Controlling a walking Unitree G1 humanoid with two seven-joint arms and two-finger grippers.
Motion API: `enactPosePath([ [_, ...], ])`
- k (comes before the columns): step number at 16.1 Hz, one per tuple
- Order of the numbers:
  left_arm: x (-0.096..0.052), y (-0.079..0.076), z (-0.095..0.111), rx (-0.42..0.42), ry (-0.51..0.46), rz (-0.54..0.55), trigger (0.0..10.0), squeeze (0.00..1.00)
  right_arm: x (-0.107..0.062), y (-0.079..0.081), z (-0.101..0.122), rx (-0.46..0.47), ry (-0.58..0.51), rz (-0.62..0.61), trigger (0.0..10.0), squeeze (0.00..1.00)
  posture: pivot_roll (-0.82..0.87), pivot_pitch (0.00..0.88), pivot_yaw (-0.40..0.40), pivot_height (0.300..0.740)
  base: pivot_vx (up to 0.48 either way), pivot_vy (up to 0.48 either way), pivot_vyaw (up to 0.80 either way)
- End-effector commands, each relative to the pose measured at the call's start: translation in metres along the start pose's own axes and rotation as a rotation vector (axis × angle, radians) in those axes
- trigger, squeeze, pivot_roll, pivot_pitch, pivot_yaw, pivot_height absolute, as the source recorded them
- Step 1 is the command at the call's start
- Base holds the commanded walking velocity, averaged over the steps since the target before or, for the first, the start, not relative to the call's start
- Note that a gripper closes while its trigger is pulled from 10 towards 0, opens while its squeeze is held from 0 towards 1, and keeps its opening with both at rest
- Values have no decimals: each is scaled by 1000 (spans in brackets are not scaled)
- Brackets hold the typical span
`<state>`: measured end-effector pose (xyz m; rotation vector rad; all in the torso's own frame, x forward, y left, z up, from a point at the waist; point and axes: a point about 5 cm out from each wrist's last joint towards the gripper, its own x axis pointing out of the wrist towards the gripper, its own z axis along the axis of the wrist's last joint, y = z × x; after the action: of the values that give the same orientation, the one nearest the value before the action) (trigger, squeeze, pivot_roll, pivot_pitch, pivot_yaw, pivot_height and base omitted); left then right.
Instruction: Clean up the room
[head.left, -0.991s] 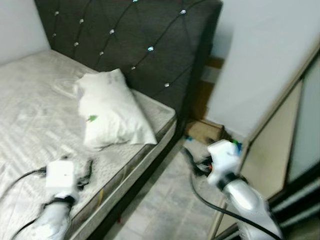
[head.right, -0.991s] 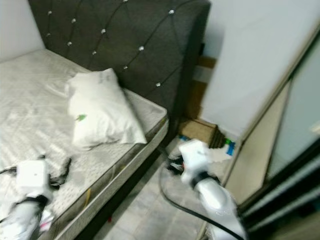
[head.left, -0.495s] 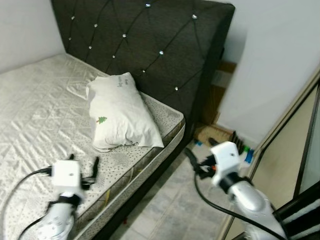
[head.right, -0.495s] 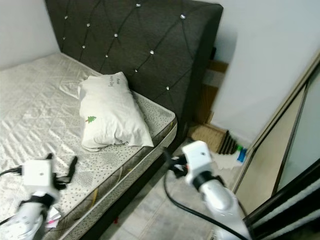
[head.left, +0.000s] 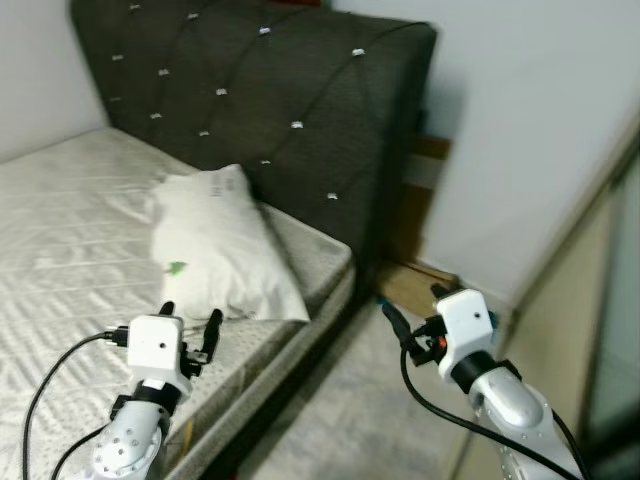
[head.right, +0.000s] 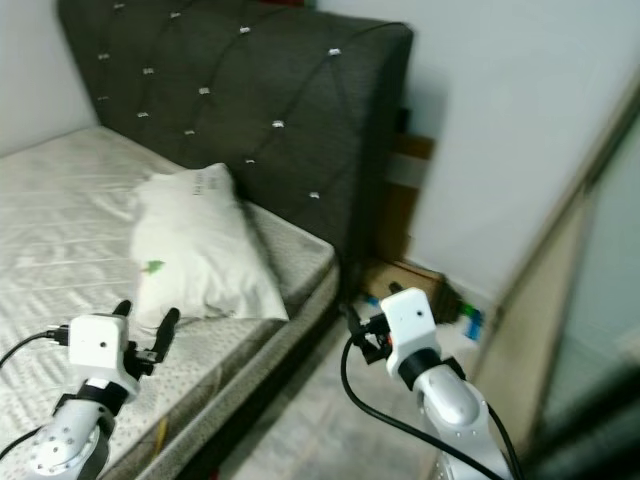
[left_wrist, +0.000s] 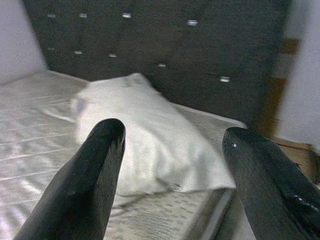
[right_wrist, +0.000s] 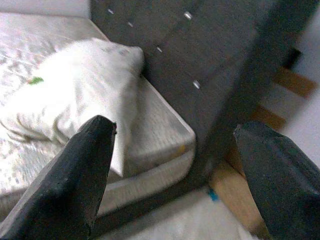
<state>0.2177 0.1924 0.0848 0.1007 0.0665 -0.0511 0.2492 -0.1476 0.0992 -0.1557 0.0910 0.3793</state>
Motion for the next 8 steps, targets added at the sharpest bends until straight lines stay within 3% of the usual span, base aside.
enactPosePath([
  [1,-1,6,0,8,2,19,10000,0,4,5,7,-1,-31,20,10000,0,-13,0,-98,740,360,0,0],
  [4,-1,6,0,11,-1,32,10000,0,4,5,7,-3,-31,23,10000,0,-13,0,-100,740,104,0,0],
  [8,0,6,-1,6,1,37,10000,0,4,5,6,-13,-32,29,10000,0,-14,0,-100,740,0,0,794],
])
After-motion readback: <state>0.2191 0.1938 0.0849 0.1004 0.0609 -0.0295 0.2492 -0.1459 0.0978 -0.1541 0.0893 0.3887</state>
